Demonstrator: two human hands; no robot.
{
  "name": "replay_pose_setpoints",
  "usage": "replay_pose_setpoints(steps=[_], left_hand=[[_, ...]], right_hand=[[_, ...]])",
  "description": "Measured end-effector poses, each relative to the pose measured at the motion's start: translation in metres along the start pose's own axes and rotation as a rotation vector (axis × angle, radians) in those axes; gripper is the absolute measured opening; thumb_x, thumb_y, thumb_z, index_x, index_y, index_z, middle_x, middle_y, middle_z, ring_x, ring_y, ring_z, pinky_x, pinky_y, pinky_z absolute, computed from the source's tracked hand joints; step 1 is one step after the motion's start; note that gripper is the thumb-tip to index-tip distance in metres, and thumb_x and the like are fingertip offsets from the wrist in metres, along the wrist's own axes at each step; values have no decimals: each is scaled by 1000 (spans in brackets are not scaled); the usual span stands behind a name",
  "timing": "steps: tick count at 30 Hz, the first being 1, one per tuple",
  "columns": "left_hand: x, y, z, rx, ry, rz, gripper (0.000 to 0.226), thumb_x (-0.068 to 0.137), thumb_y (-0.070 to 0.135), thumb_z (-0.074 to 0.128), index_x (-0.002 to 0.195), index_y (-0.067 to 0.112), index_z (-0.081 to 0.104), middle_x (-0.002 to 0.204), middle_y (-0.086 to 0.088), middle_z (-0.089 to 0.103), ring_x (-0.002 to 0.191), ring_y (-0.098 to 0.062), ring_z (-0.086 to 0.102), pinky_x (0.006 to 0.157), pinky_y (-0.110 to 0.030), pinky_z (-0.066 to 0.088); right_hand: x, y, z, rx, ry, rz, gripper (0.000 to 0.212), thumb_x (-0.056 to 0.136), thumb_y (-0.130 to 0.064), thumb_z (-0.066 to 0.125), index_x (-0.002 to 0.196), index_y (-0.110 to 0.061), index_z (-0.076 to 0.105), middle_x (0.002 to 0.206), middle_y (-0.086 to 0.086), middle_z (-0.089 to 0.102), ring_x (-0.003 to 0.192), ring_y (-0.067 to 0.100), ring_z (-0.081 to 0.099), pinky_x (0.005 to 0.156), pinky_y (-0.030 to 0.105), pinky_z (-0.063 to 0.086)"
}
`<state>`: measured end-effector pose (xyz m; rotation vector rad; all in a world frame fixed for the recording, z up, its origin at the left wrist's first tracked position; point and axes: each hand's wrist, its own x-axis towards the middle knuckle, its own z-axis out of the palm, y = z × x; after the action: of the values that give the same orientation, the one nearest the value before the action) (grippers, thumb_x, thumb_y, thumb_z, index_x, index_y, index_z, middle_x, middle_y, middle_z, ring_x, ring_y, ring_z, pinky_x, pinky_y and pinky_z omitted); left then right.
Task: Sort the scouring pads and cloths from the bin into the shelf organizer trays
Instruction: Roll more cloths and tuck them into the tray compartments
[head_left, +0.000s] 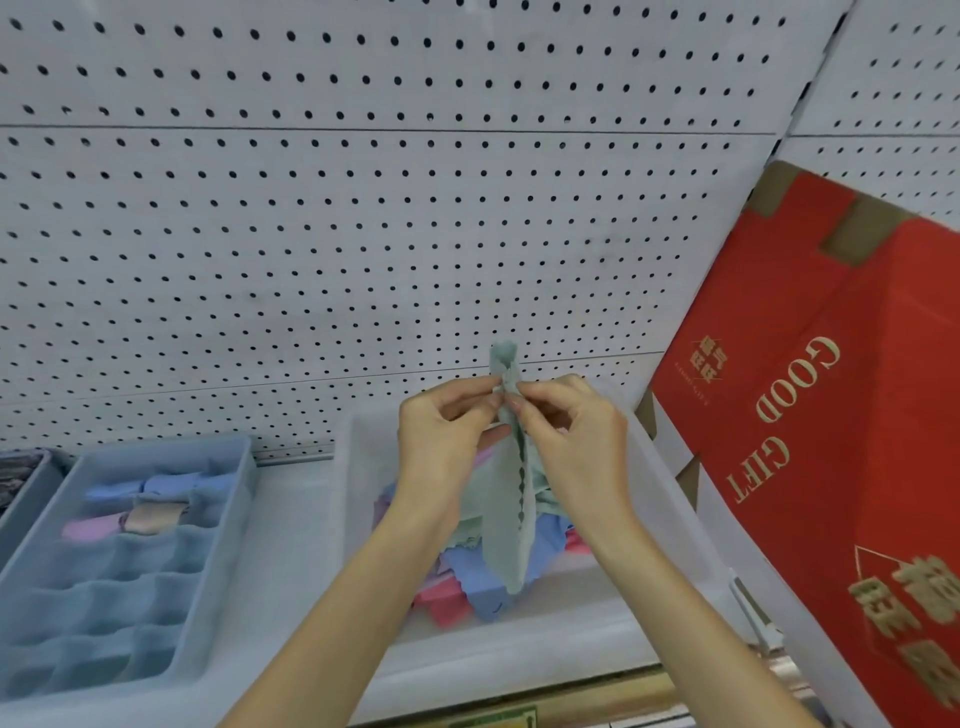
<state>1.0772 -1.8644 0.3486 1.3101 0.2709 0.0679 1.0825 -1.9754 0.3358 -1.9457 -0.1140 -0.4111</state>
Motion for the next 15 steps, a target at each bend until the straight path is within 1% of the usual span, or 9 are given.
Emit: replay_pose_setpoints(steps=[3,5,7,9,12,13,14,15], left_hand=[[-4,3,0,-67,-52,-8,20,93,0,58,85,10,73,84,-5,76,82,-18,73,74,-21,57],[-6,6,1,-106,-69,-23,22,97,6,52,88,10,72,84,-5,76,82,-17,73,78,-24,58],[-7,10,0,-104,-84,-21,26,100,12,47,90,11,71,84,-2,76,82,-14,73,78,-22,57],[-9,13,-1,-87,-123,-19,28,102,18,44,93,13,70,87,1,76,87,-11,72,79,-20,57],[-11,17,-7,-31,-207,-26,30,103,23,42,97,16,71,96,2,76,97,-10,70,90,-26,55],[-12,18,-8,-2,-218,-27,30,102,25,43,97,18,73,98,3,76,99,-9,69,91,-27,53],[-11,18,-9,30,-214,-18,29,101,25,46,97,20,74,99,5,75,102,-9,68,89,-25,51],[-10,17,-9,47,-189,2,25,99,24,50,99,20,74,101,6,75,104,-7,67,84,-20,52]], right_hand=[[-3,0,0,-24,5,-52,14,86,-17,70,99,-15,75,81,-12,59,77,1,59,69,9,44],[-6,0,0,18,-20,-48,23,83,-24,73,104,-18,73,87,-11,60,83,3,61,76,10,46],[-6,1,-1,27,-20,-69,30,78,-23,78,107,-21,71,92,-9,61,86,6,61,80,14,47],[-5,2,-3,37,20,-120,31,75,-15,80,103,-23,69,92,-7,62,85,8,61,80,17,49],[-3,1,-7,68,79,-188,28,78,-6,76,94,-27,69,87,-11,63,78,8,62,75,16,49],[-3,-1,-9,77,92,-187,28,80,-5,74,91,-30,68,84,-12,63,76,5,61,74,14,48],[-2,-3,-10,104,92,-154,27,83,-5,71,87,-32,68,82,-12,64,75,3,61,72,13,47],[-1,-6,-12,156,75,-84,24,85,-6,69,84,-31,69,79,-10,66,74,1,61,71,13,47]])
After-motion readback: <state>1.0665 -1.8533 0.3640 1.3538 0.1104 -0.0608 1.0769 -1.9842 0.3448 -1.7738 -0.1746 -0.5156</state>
